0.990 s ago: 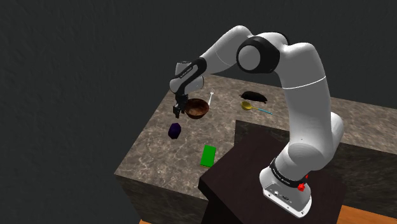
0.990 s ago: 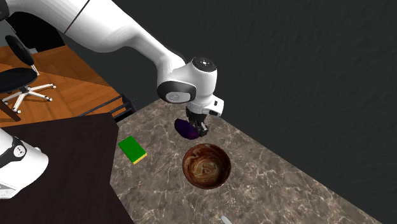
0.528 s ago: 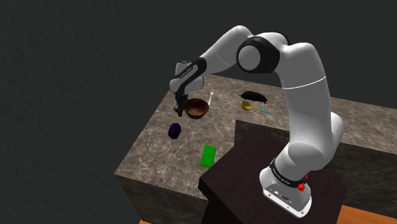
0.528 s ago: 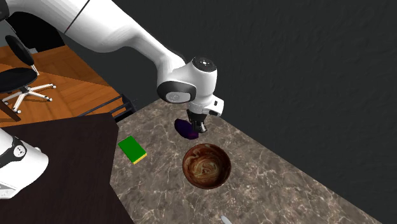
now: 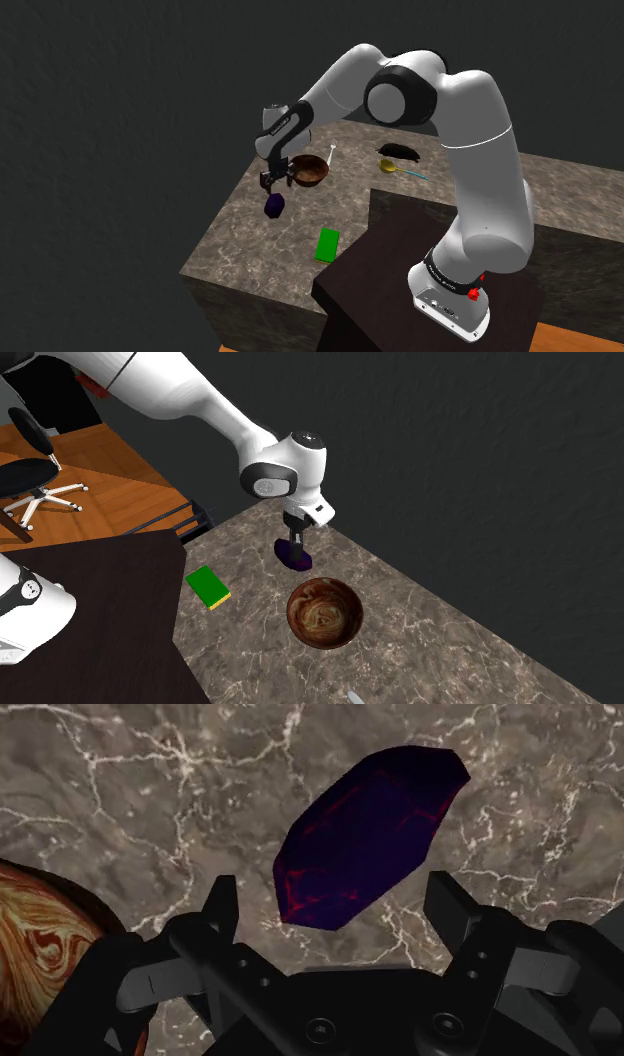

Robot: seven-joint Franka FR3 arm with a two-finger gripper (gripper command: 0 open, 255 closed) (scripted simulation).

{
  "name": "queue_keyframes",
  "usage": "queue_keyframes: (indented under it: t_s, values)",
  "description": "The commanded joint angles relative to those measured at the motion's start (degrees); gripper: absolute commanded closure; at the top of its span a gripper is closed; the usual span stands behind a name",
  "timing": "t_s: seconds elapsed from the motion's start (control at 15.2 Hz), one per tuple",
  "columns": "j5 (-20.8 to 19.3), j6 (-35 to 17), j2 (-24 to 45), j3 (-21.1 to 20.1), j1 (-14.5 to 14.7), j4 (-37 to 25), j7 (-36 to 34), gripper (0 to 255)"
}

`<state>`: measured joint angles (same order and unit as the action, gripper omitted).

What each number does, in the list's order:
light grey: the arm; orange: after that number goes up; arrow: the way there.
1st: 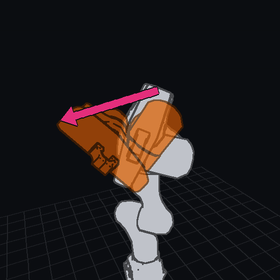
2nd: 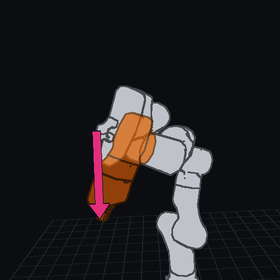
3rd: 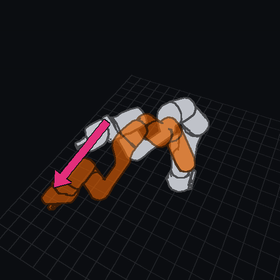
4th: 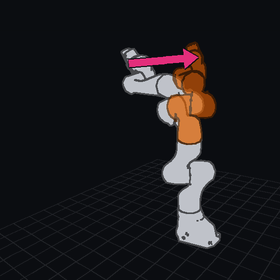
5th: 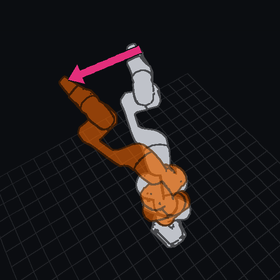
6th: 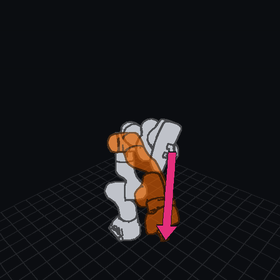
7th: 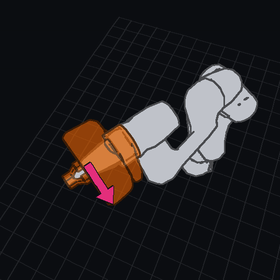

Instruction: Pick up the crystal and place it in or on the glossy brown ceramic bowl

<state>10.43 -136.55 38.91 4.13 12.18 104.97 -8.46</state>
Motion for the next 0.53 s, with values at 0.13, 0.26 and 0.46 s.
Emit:
queue_keyframes:
  t_s: [0.13,0.26,0.46]
  values:
    - [3.5,7.9,3.2,5.9,9.7,-5.4,-33.2,0]
    - [4.0,8.0,4.0,6.1,10.2,-5.9,-34.8,0]
    - [4.4,6.3,5.4,5.7,10.1,-5.6,-34.6,0]
